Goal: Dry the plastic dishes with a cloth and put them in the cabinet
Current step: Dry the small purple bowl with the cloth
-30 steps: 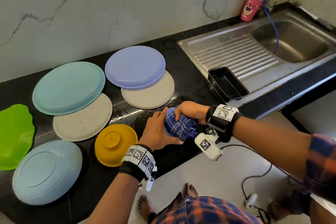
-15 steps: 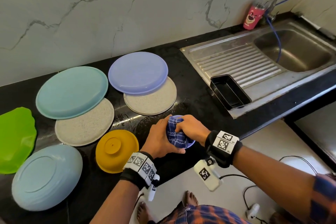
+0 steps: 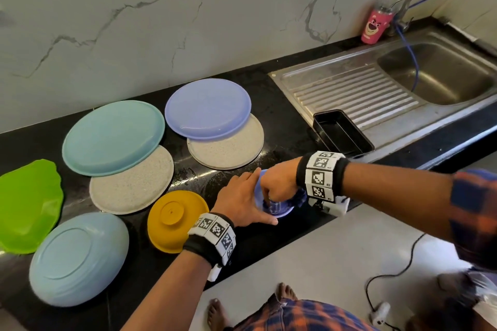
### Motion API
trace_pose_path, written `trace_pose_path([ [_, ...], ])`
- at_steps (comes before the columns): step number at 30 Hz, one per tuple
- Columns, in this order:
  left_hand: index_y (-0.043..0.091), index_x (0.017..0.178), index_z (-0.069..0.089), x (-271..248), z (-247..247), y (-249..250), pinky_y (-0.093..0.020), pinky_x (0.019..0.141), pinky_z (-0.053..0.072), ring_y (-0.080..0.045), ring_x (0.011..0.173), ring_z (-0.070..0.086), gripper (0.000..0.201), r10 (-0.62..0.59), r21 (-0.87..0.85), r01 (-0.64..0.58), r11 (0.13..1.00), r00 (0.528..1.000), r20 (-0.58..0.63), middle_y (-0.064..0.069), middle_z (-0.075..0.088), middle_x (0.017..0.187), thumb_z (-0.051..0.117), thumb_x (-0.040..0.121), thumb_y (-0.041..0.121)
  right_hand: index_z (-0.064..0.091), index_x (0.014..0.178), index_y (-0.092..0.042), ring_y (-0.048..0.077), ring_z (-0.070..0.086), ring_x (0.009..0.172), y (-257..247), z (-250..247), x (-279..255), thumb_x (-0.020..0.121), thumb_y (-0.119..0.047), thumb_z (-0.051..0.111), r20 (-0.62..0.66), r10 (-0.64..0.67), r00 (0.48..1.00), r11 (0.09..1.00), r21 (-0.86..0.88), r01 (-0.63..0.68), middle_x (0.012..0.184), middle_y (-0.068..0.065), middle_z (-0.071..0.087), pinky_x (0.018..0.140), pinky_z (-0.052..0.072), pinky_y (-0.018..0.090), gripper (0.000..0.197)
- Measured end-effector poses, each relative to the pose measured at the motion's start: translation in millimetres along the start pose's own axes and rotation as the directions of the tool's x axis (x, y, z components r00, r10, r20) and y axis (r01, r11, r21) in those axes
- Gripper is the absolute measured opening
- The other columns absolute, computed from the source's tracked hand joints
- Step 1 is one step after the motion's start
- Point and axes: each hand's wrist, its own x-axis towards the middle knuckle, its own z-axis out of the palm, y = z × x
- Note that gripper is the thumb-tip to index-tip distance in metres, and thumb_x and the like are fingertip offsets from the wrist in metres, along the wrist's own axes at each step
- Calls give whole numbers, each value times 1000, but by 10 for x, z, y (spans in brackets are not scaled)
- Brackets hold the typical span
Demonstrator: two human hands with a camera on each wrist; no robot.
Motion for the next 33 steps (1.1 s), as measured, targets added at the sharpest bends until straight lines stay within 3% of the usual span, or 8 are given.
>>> trace_pose_path([
  [3, 27, 156, 14, 19, 13, 14, -47, 109, 40, -25, 137, 37, 135, -18, 6, 18, 1000, 1000, -9, 4, 36, 152, 80, 49, 76, 69, 113, -14, 24, 58, 85, -29, 5, -87, 99, -25, 51, -89, 17, 996, 947, -318, -44, 106, 5, 69, 70, 39, 24, 25],
  [7, 30, 150, 27, 30, 62, -13, -45, 101, 47, -24, 126, 46, 125, -18, -32, 15, 999, 997, -71, 5, 46, 138, 84, 46, 72, 73, 105, -21, 29, 60, 81, 162, 42, -153, 89, -20, 52, -341, -103, 934, 958, -286, 1, 95, 4, 70, 67, 49, 34, 26],
  [13, 24, 157, 14, 73, 59, 1, -48, 111, 39, -25, 138, 35, 138, -44, -34, 43, 998, 999, -22, 1, 35, 152, 86, 47, 69, 66, 123, -20, 25, 60, 97, 165, 524, 24, 93, -21, 53, -366, -111, 924, 947, -322, -14, 118, 0, 65, 83, 45, 34, 33],
  [17, 27, 157, 13, 76, 64, 13, -50, 110, 39, -25, 140, 34, 138, -47, -13, 47, 999, 999, -12, 0, 34, 151, 85, 47, 71, 69, 115, -23, 24, 62, 95, 125, 629, 160, 93, -32, 54, -414, -32, 910, 974, -218, -65, 110, -2, 67, 80, 51, 35, 28],
  [22, 27, 156, 15, 84, 73, 4, -50, 107, 41, -26, 138, 37, 136, -34, 9, 34, 999, 999, -1, -1, 36, 150, 83, 47, 74, 65, 126, -17, 18, 56, 85, 143, 356, 2, 98, -22, 49, -113, 53, 992, 997, -55, -60, 114, 3, 69, 67, 44, 18, 33],
  [25, 26, 154, 19, 78, 83, 43, -51, 104, 44, -27, 134, 39, 132, -15, 18, 15, 1000, 1000, 5, -1, 38, 146, 83, 49, 71, 67, 126, -16, 18, 55, 78, 160, 107, -64, 91, -9, 50, -29, 43, 999, 999, 16, -42, 115, 9, 69, 70, 45, 25, 40],
  [30, 29, 146, 30, 101, 79, 3, -51, 99, 47, -27, 126, 48, 123, 1, -33, -2, 999, 1000, -23, 0, 47, 136, 86, 44, 68, 68, 115, -16, 22, 57, 78, 157, 169, -56, 92, -13, 49, -305, 31, 952, 998, -41, -45, 102, 7, 71, 72, 44, 30, 30],
  [33, 25, 154, 20, 112, 95, 6, -50, 106, 43, -26, 133, 43, 137, -8, -47, 6, 999, 1000, -27, -2, 42, 145, 86, 42, 68, 66, 118, -15, 18, 61, 78, 120, 456, 63, 94, -15, 52, -316, 85, 945, 993, 109, -53, 108, 5, 70, 71, 44, 26, 29],
])
